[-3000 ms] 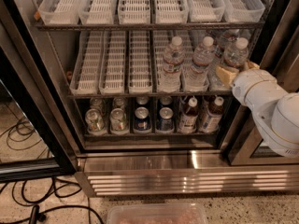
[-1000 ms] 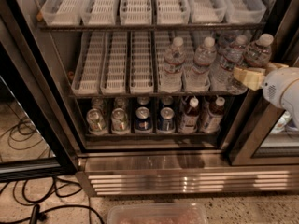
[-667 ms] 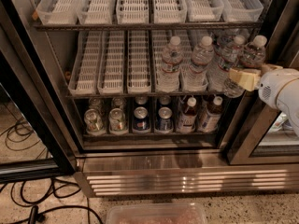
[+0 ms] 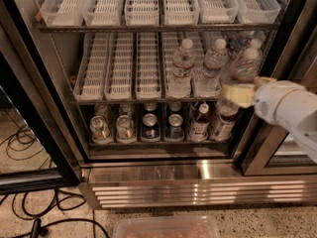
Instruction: Pick water bottle from middle shelf of fridge
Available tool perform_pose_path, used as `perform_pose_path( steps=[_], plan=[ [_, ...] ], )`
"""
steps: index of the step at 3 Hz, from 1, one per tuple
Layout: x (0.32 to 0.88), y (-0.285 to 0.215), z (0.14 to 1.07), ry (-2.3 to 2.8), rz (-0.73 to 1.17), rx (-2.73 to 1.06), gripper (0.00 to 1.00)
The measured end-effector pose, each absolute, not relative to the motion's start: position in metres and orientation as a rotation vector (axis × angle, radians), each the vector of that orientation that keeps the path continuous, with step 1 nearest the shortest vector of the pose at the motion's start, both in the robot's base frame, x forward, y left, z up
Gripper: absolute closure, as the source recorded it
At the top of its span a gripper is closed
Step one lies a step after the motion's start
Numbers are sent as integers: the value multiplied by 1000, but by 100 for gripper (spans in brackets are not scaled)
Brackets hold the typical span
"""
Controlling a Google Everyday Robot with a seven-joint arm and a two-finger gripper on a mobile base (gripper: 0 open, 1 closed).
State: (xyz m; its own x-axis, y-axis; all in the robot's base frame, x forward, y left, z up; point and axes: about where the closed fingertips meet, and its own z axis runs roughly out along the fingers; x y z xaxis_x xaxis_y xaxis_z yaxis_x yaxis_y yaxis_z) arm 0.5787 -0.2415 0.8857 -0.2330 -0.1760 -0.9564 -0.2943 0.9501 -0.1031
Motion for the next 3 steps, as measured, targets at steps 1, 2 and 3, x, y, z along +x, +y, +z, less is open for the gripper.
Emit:
perform_pose_path(
  steps=[1, 2, 3],
  plan=[
    [563, -226, 877, 1842, 113, -432, 100],
    [563, -226, 877, 1842, 113, -432, 100],
    [553, -215, 875, 1846, 157, -480, 100]
  ],
)
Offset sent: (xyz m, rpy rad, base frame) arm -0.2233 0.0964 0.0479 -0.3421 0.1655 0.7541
